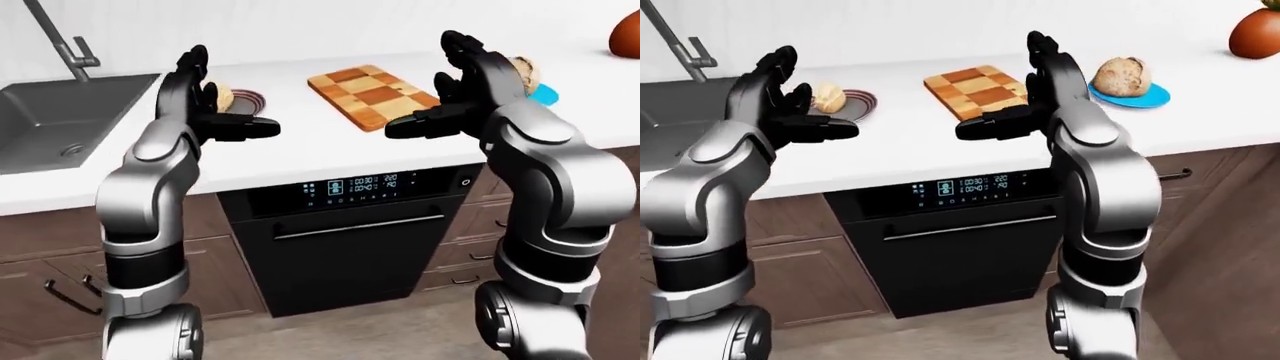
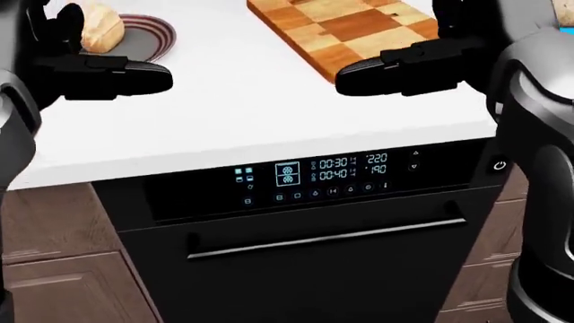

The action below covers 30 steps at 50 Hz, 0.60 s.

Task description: Place all breads on the cutting board.

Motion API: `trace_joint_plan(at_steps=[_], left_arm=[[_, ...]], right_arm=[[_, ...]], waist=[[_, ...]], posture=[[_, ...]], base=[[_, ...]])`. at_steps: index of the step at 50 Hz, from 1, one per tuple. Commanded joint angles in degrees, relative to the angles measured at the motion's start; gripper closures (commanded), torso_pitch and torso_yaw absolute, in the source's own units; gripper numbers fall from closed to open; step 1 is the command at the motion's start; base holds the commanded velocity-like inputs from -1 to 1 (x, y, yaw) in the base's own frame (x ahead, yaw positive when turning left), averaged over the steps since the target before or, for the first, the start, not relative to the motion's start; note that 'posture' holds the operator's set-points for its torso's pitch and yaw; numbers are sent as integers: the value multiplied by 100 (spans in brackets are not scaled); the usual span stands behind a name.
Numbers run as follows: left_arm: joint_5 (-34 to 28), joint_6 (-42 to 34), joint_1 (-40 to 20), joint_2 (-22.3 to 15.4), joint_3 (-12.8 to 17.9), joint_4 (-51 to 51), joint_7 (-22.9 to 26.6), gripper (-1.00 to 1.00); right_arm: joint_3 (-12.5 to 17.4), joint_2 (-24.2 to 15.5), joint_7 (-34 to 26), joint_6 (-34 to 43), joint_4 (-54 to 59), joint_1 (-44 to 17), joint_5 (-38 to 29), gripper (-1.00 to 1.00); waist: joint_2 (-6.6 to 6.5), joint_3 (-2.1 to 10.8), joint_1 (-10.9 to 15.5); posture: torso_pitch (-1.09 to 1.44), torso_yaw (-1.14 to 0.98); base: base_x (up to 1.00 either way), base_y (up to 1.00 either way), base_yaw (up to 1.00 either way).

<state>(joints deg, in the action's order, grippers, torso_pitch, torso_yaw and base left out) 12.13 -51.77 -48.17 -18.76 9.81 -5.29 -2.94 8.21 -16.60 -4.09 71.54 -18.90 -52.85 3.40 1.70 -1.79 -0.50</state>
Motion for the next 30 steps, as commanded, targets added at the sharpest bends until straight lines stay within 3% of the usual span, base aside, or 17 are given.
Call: trace_joint_plan(at_steps=[1, 3, 5, 6, 7, 8, 9, 12, 19, 21, 22, 24, 25, 26, 30], left_arm=[[-63, 223, -232, -115, 136, -194, -38, -100], [-69, 248, -237, -113, 132, -164, -33, -100], [-73, 232, -256, -118, 126, -159, -30, -100], [-76, 226, -263, -124, 125, -157, -26, -100], [-78, 216, -279, -133, 128, -154, -20, -100], [-82, 232, -286, -137, 132, -132, -15, -100], [-84, 224, -287, -136, 130, -140, -17, -100], [-88, 204, -284, -118, 119, -164, -22, -100], [-91, 149, -295, -107, 113, -217, -22, -100], [-93, 128, -298, -106, 112, -235, -21, -100], [-99, 144, -307, -107, 108, -215, -15, -100], [-105, 174, -302, -102, 107, -193, -6, -100], [-104, 170, -299, -92, 103, -204, -8, -100], [-110, 173, -296, -92, 99, -204, -9, -100], [-120, 124, -326, -96, 97, -224, -3, -100]], right_arm=[[-5, -30, -16, -252, -173, -248, 29, -100], [-13, -25, -16, -270, -137, -271, 32, -100], [-15, -23, -17, -307, -105, -267, 30, -100], [-21, -28, -22, -290, -109, -273, 32, -100], [-13, -28, -22, -289, -110, -278, 34, -100], [-10, -37, -25, -293, -112, -272, 33, -100], [-5, -32, -25, -283, -130, -264, 38, -100], [10, -42, -25, -239, -172, -266, 49, -100], [24, 7, 11, -296, -177, -189, 77, -100], [33, 15, 25, -296, -191, -169, 94, -100], [47, 9, 34, -291, -204, -160, 104, -100], [47, 2, 43, -287, -218, -156, 118, -100], [54, -1, 47, -297, -225, -141, 126, -100], [55, -1, 54, -281, -235, -146, 134, -100], [64, -13, 67, -311, -242, -102, 168, -100]], waist=[[8, 127, 33], [-142, 72, 9], [-398, 105, -24], [-617, 172, -38], [-838, 351, -55], [-608, 148, 5], [-656, 72, 7], [-464, 131, 24], [-41, 70, 64], [212, 137, 86], [-15, 101, 48], [99, 120, 63], [89, 153, 54], [13, 185, 51], [-305, 39, -3]], posture=[[0, 0], [0, 0], [0, 0], [0, 0], [0, 0], [0, 0], [0, 0], [0, 0], [0, 0], [0, 0], [0, 0], [0, 0], [0, 0], [0, 0], [0, 0]], base=[[16, 34, 0], [15, 35, 0], [14, 34, 0], [16, 35, 0], [14, 35, 0], [15, 35, 0], [15, 34, 0], [15, 35, 0], [15, 34, 0], [15, 30, 0], [15, 27, 0], [15, 24, 0], [14, 13, 0], [16, 13, 0], [15, 14, 0]])
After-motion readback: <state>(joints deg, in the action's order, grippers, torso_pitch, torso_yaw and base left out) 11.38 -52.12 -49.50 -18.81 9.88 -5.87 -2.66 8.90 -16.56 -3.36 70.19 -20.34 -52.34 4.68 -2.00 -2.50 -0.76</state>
